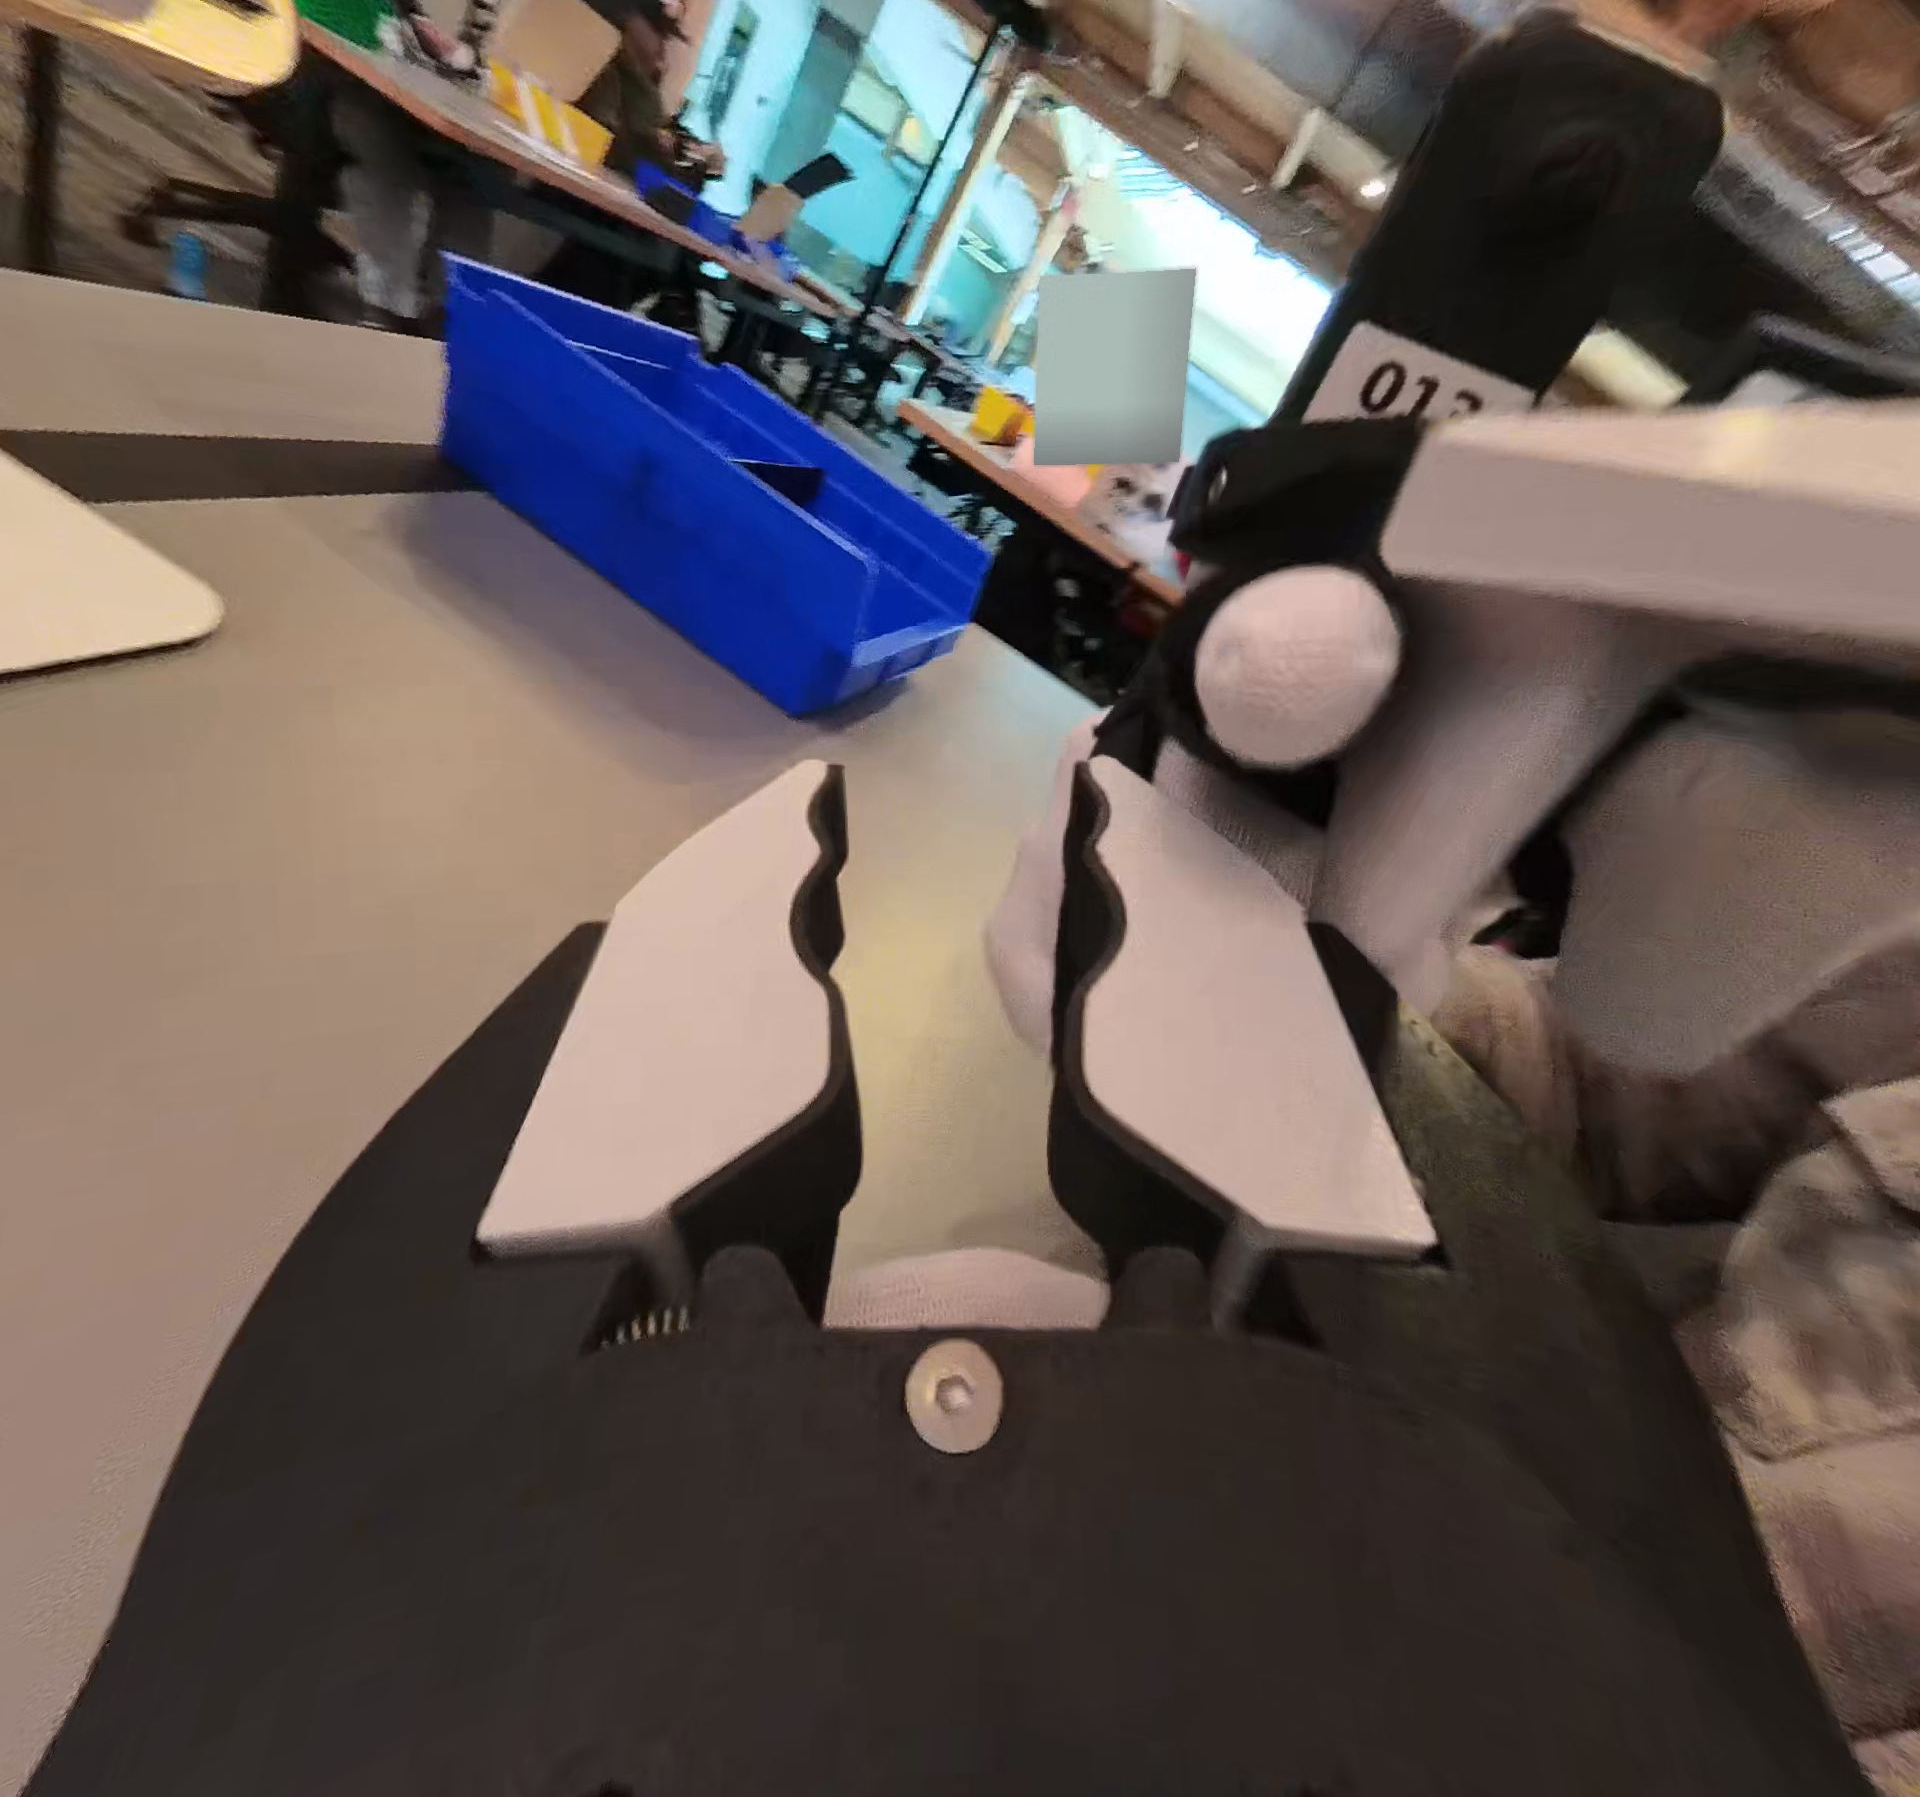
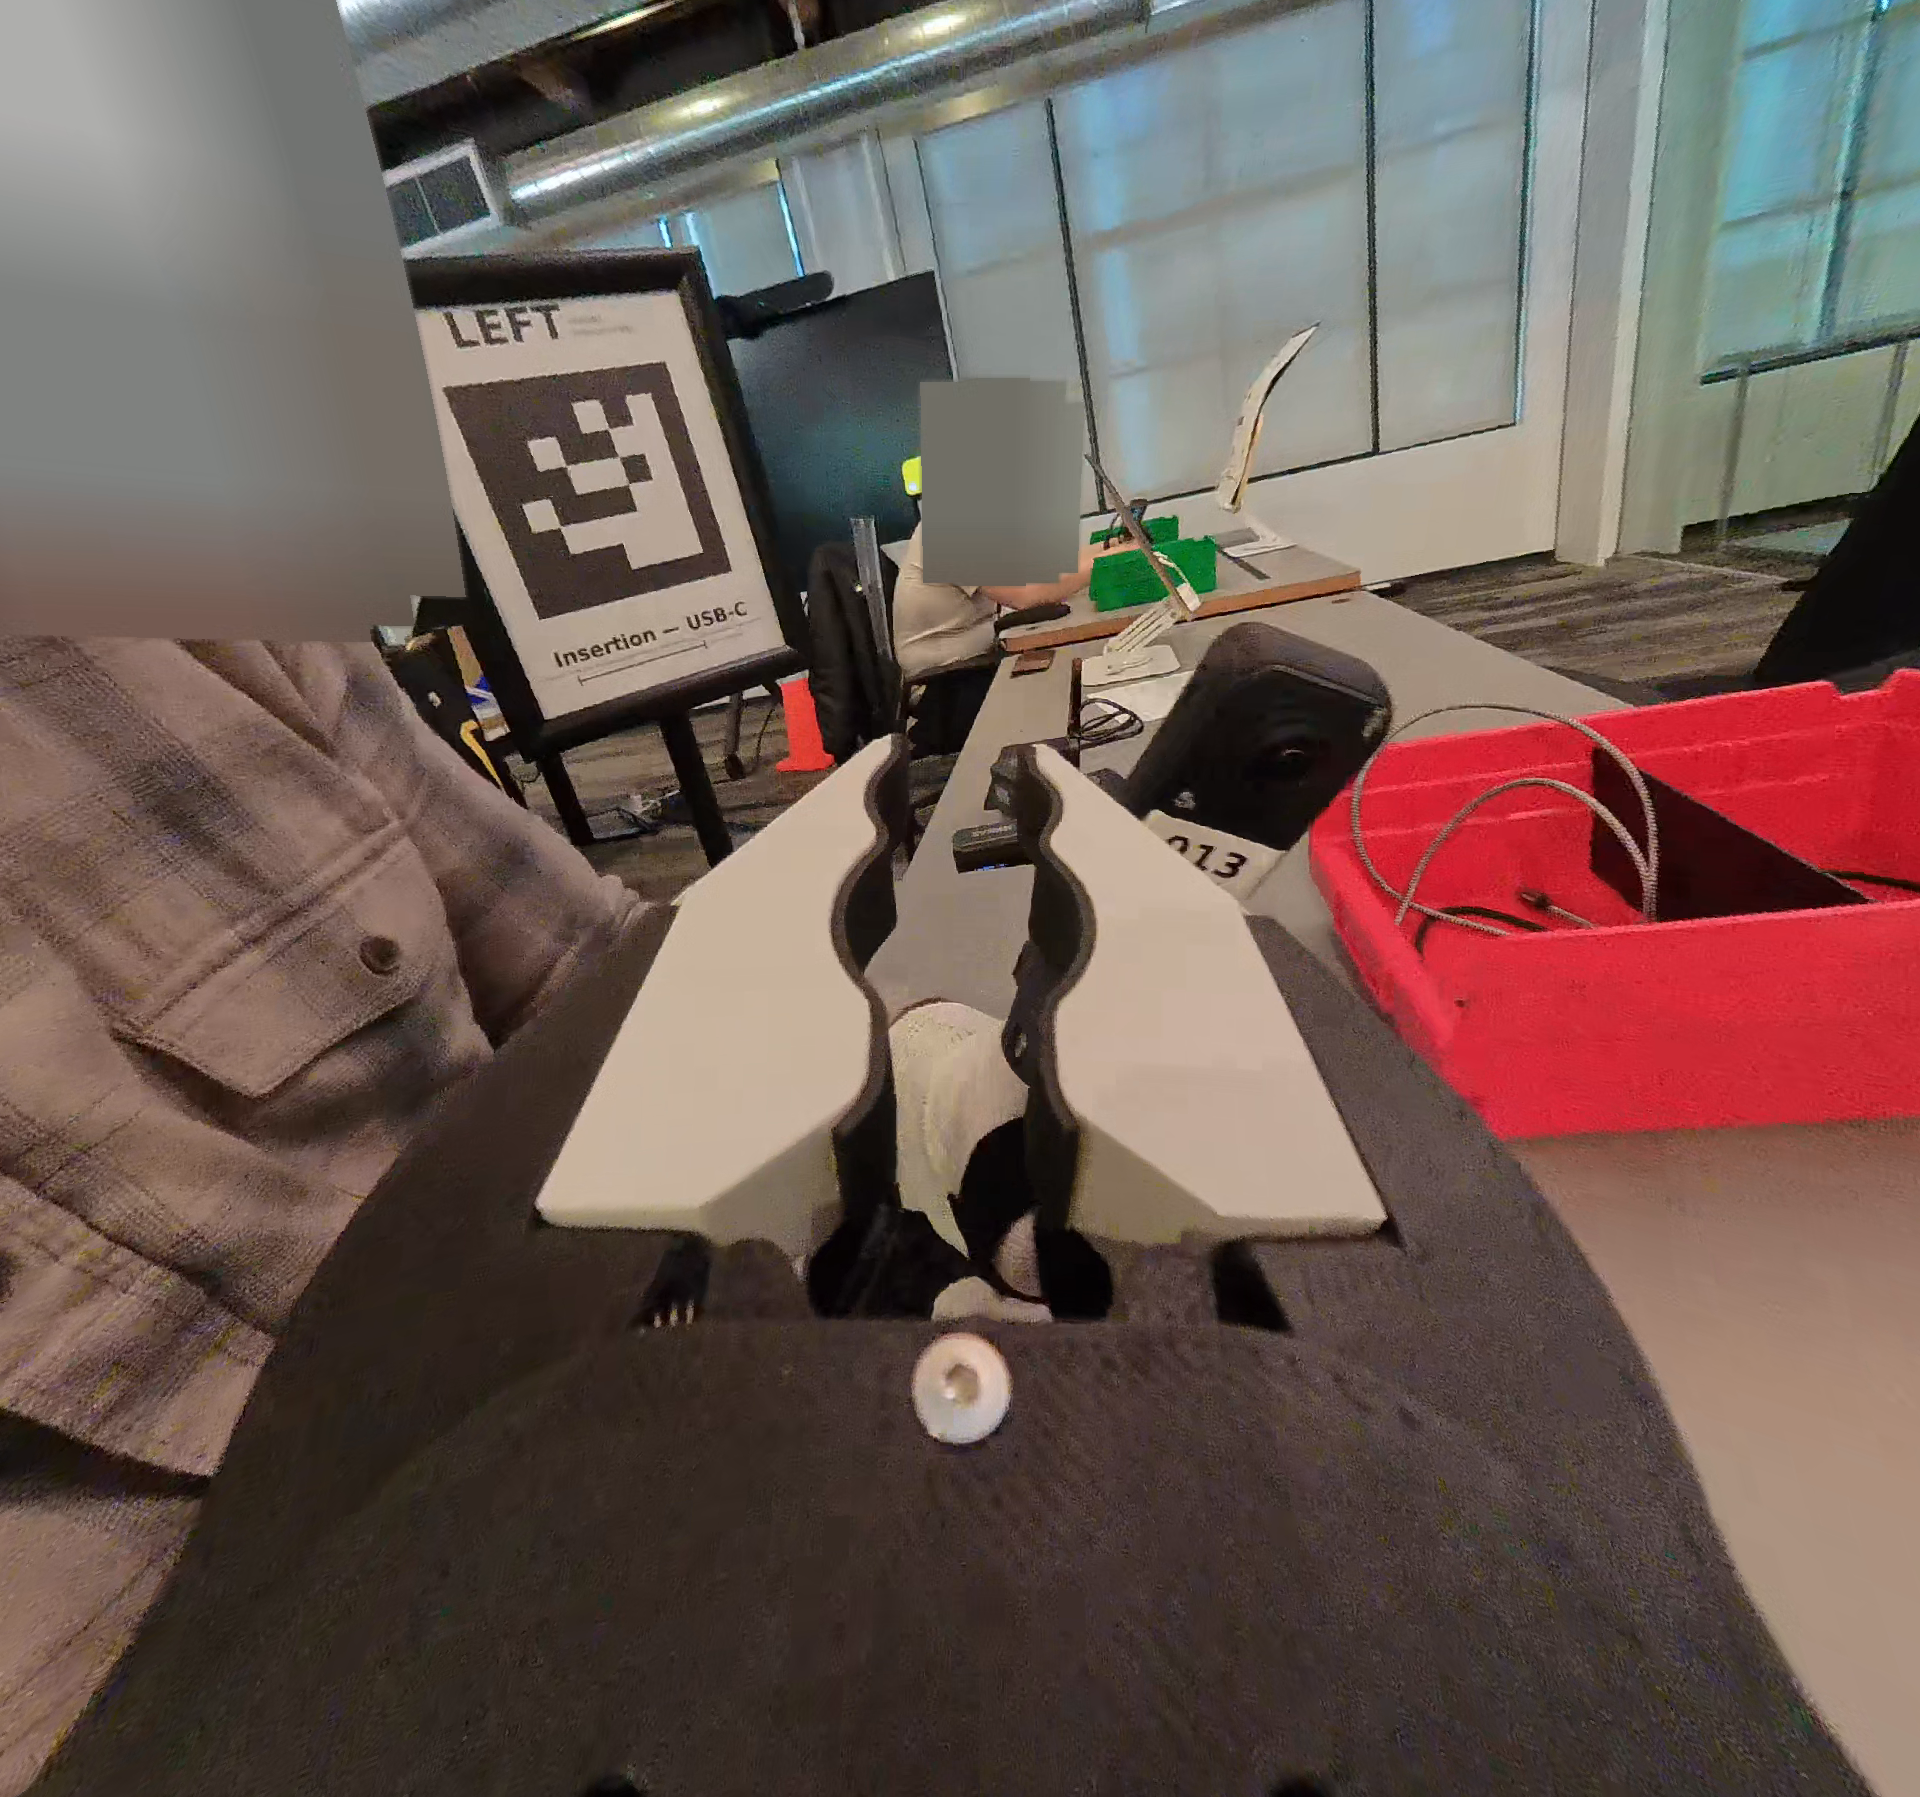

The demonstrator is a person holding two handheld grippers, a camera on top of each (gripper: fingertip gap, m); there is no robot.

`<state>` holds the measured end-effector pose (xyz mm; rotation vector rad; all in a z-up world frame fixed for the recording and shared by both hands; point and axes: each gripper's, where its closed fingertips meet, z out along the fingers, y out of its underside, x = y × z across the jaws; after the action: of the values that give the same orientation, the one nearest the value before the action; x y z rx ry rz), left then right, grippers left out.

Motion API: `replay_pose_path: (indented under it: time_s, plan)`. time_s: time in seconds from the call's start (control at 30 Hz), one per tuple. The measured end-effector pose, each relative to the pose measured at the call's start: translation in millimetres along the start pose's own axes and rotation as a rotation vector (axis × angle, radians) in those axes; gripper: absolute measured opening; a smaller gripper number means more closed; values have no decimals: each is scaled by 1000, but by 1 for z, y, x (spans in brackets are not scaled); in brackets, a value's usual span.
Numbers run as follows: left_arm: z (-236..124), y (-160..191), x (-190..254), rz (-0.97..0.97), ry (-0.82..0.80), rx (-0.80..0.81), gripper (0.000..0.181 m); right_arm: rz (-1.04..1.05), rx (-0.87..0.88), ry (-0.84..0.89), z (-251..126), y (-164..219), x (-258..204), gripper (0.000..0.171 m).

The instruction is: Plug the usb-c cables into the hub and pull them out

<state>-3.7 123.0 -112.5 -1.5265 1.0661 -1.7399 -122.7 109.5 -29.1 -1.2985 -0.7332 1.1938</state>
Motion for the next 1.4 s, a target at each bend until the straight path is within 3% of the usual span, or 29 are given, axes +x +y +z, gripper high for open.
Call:
replay_pose_path:
  time_s: [0.1,0.13,0.17,0.23,0.3,0.5,0.63,0.77,0.93,1.03,1.07,1.2,1.3,1.33,1.4]
  plan:
    - [6,2,11,63,32,-34,32,-48,-4,-47,5,4,-21,21]
    - [3,-1,15,71,56,-34,38,-73,2,-46,2,2,-24,21]
    - [-4,-8,21,53,107,-4,56,-66,24,-44,-4,-5,-25,21]
    - [-14,-6,29,72,151,-29,64,-56,105,-62,-17,-23,-28,19]
    - [-9,0,32,111,122,-64,52,-62,85,-66,-18,-22,-26,20]
    - [3,6,31,82,111,-80,54,-67,78,-138,-15,-21,-45,32]
    - [11,12,33,113,73,-102,41,-114,-66,-127,-4,1,-51,42]
    - [15,12,39,151,63,-114,35,-130,-92,-158,5,4,-62,52]
    - [15,13,53,155,153,-153,26,-209,-112,-258,16,10,-86,38]
    - [11,13,64,134,224,-163,29,-292,-68,-408,14,8,-117,4]
    - [10,14,69,129,249,-174,30,-333,-45,-476,11,9,-130,0]
    - [7,22,91,144,327,-241,34,-422,84,-598,5,3,-170,0]
    - [7,30,88,132,328,-267,34,-241,112,-566,5,-11,-160,11]
    - [10,35,91,111,337,-279,30,-179,102,-556,10,-11,-158,14]
    - [10,38,95,94,381,-267,41,-207,11,-562,19,5,-167,26]
